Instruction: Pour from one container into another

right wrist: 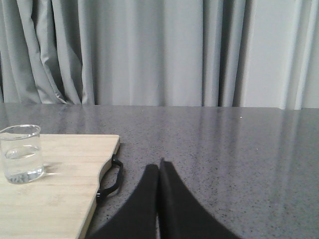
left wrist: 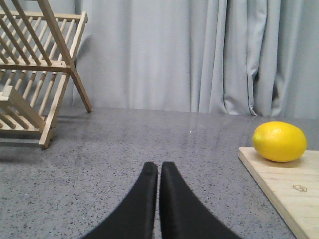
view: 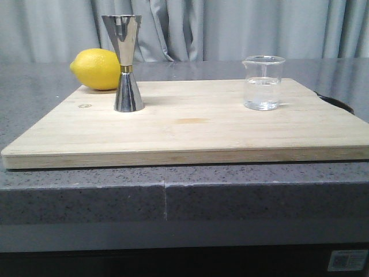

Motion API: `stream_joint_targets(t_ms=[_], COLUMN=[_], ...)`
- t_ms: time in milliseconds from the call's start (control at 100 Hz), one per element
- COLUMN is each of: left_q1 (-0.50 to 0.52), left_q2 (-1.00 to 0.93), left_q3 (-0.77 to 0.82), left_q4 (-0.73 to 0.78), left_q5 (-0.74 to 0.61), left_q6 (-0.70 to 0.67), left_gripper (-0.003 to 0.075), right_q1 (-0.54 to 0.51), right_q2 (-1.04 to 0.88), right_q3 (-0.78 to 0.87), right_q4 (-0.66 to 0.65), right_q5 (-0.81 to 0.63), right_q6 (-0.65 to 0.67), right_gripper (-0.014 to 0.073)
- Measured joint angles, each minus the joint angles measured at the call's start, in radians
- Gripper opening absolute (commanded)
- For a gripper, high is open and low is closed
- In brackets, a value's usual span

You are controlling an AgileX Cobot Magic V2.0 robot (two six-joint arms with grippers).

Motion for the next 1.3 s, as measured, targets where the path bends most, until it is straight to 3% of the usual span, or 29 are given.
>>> stream_joint_targets(t_ms=[810,1030,1300], left_q1=[0.0,0.0,0.0], left_q2=[0.0,0.0,0.0], left_q3=[0.0,0.0,-0.073], left_q4=[0.0,-0.002,-0.038], left_q5=[-0.002,-0.099,-0.091], left_q6=[0.0,-0.009,-0.064], left_gripper=[-0.0019,-0.0019,-0.0019], right_q1=[0.0,0.0,0.0], right_q2=[0.0,0.0,0.0], right_q3=[0.0,0.0,-0.162], right_q4=[0.0,0.0,0.0], right_q5=[-0.002,-0.006,0.153], right_q6=[0.0,0.017,0.022], right_gripper=[-0.0064,-0.0064,-0.0064])
